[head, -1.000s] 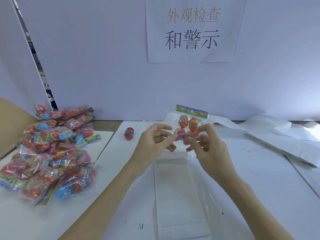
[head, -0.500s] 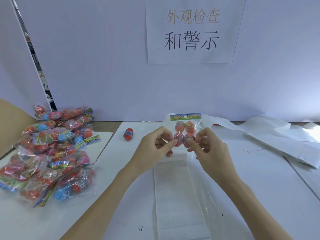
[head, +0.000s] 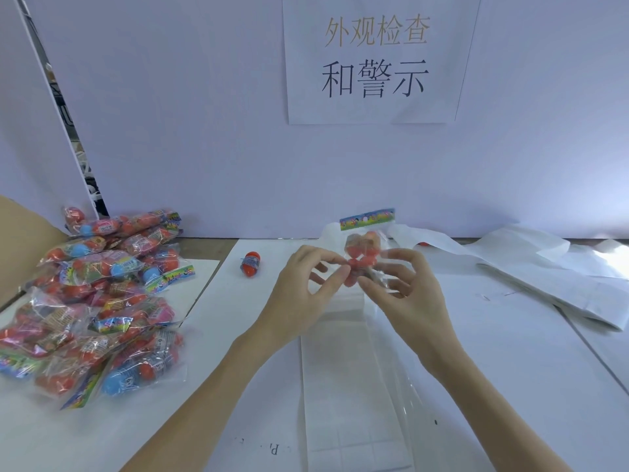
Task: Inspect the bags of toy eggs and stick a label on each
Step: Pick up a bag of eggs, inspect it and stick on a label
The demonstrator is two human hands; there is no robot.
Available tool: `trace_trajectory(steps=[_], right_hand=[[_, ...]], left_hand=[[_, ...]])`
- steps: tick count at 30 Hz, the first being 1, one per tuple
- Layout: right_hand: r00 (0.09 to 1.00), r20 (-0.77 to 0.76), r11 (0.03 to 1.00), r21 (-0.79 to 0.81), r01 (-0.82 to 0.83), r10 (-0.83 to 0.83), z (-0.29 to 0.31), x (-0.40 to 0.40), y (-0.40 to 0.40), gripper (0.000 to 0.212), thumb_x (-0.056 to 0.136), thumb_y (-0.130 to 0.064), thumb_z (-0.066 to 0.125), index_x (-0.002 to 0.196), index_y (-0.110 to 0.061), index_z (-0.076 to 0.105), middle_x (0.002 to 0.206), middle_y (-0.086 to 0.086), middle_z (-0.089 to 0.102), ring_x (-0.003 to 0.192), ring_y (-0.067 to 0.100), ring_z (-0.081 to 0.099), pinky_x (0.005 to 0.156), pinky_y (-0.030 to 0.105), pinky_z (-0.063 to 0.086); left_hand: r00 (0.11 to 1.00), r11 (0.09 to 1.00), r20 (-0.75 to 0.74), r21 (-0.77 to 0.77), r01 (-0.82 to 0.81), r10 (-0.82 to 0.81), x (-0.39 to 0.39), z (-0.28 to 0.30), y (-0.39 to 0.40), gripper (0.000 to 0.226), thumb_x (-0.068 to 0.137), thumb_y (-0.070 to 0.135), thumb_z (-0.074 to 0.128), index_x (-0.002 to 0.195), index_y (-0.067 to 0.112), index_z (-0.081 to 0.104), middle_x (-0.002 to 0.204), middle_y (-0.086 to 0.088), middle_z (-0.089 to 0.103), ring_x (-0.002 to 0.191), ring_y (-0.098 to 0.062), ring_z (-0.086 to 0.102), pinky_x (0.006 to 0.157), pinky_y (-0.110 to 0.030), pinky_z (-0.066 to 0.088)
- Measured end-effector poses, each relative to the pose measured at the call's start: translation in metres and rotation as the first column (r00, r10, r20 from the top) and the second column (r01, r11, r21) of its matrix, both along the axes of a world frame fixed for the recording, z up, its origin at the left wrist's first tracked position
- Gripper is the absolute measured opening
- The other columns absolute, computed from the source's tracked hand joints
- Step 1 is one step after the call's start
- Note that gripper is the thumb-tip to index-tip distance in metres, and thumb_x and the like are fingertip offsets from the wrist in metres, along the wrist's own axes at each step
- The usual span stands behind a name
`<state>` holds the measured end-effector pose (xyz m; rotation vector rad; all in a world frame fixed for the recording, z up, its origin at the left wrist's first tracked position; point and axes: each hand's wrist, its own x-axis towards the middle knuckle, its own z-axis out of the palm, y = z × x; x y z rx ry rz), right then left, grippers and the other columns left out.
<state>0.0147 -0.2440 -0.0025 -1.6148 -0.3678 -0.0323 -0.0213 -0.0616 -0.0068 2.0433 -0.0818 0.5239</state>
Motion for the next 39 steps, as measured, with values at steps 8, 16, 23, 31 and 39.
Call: trace_trajectory(steps=[8, 16, 23, 31, 39], right_hand=[[0.943, 0.259, 0.968, -0.187, -0.165, 0.211, -0.001, -0.007, 0.007, 0.038, 0.101, 0.002, 0.057, 0.124, -0.024, 0.072, 0.121, -0.017, 0.073, 0.117, 0.005, 0.067, 0.099, 0.02, 0.049], [0.938, 0.266, 0.836, -0.548, -0.043, 0.223, -0.022, 0.006, 0.001, 0.019, 0.092, -0.015, 0.075, 0.108, -0.025, 0.073, 0.106, -0.016, 0.07, 0.101, 0.0, 0.061, 0.089, 0.017, 0.045], [0.966, 0.256, 0.932, -0.356, 0.067, 0.029, -0.018, 0.008, -0.001, 0.015, 0.097, -0.009, 0.067, 0.106, -0.02, 0.071, 0.079, -0.012, 0.067, 0.082, 0.0, 0.062, 0.074, 0.009, 0.045], [0.975, 0.22, 0.955, -0.28, 0.097, -0.034, -0.019, 0.013, -0.002, 0.013, 0.099, -0.018, 0.068, 0.092, -0.029, 0.068, 0.079, -0.022, 0.072, 0.08, -0.001, 0.067, 0.071, 0.008, 0.045], [0.991, 0.12, 0.952, -0.305, -0.019, 0.058, -0.021, 0.012, 0.0, 0.022, 0.093, -0.026, 0.077, 0.111, -0.034, 0.067, 0.091, -0.014, 0.074, 0.088, -0.001, 0.067, 0.074, 0.012, 0.049]], left_hand=[[0.986, 0.858, -0.162, -0.512, -0.046, -0.044, 0.001, 0.007, 0.008, 0.038, 0.096, 0.035, 0.075, 0.127, 0.021, 0.058, 0.101, -0.004, 0.08, 0.095, -0.025, 0.078, 0.108, -0.046, 0.051], [0.994, 0.93, 0.005, -0.353, -0.1, 0.109, 0.005, -0.002, 0.015, 0.08, 0.101, 0.018, 0.068, 0.154, 0.05, 0.019, 0.104, 0.01, 0.076, 0.089, -0.012, 0.076, 0.079, -0.015, 0.052], [0.995, 0.993, 0.065, -0.1, -0.064, 0.071, 0.003, -0.002, 0.015, 0.046, 0.107, -0.004, 0.045, 0.097, 0.028, 0.077, 0.126, -0.004, 0.048, 0.108, -0.019, 0.07, 0.099, -0.03, 0.055], [0.996, 1.0, -0.091, 0.005, 0.004, -0.004, 0.001, -0.007, 0.013, 0.016, 0.091, 0.025, 0.08, 0.106, 0.027, 0.075, 0.128, 0.005, 0.047, 0.115, 0.001, 0.061, 0.099, -0.013, 0.045], [0.99, 0.992, -0.066, 0.043, -0.12, 0.123, 0.006, -0.006, 0.018, 0.026, 0.1, 0.034, 0.067, 0.075, 0.039, 0.065, 0.12, 0.006, 0.052, 0.11, 0.008, 0.053, 0.08, -0.001, 0.036]])
